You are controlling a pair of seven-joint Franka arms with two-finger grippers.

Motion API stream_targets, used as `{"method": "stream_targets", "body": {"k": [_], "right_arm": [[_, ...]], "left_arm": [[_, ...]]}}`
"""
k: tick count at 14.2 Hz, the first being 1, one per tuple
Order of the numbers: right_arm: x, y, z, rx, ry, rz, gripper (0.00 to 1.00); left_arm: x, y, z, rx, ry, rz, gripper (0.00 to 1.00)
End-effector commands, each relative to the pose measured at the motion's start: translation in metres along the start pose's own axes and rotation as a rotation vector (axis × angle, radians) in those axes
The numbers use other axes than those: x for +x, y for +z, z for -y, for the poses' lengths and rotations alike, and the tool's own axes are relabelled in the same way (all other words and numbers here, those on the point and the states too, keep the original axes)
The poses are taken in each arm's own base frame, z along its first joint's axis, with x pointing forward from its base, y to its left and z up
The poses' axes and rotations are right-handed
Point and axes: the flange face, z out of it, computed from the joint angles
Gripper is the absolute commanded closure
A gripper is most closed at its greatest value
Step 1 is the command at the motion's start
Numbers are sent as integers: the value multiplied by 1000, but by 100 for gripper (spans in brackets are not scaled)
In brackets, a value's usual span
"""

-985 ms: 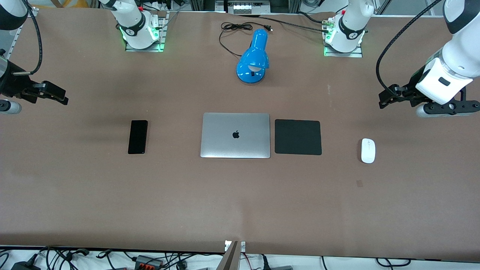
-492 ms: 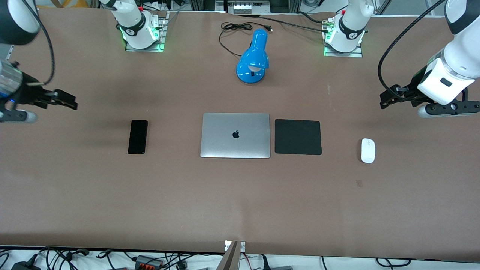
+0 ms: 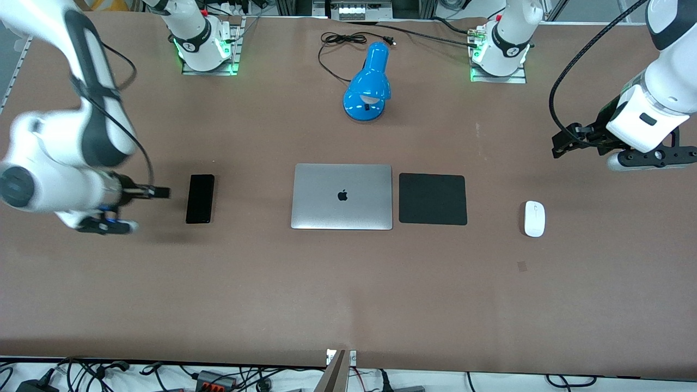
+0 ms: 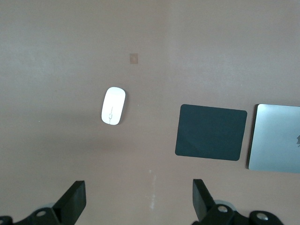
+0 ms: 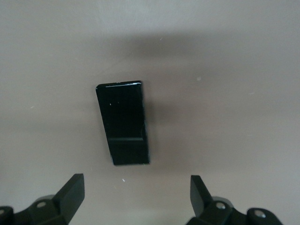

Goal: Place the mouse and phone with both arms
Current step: 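Lower the right gripper and grasp the black phone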

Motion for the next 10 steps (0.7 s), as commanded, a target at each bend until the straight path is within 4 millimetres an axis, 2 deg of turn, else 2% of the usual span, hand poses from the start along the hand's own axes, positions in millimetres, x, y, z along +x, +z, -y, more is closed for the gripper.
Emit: {"method": "stream_targets", "body": {"k": [1,3,7,10], "right_arm": [[6,24,27,-27,13,37,0],[10,44,26,-27,16,50,0],[5,89,29,-25,1,26,0],[2,105,28,-23,-1,18,0]], "left_arm": [[0,-3,2,10,2,5,0],[0,-3,2,10,2,5,0],[0,-3,3,8,0,6,0],[0,-3,4,8,-1,6,0]]}}
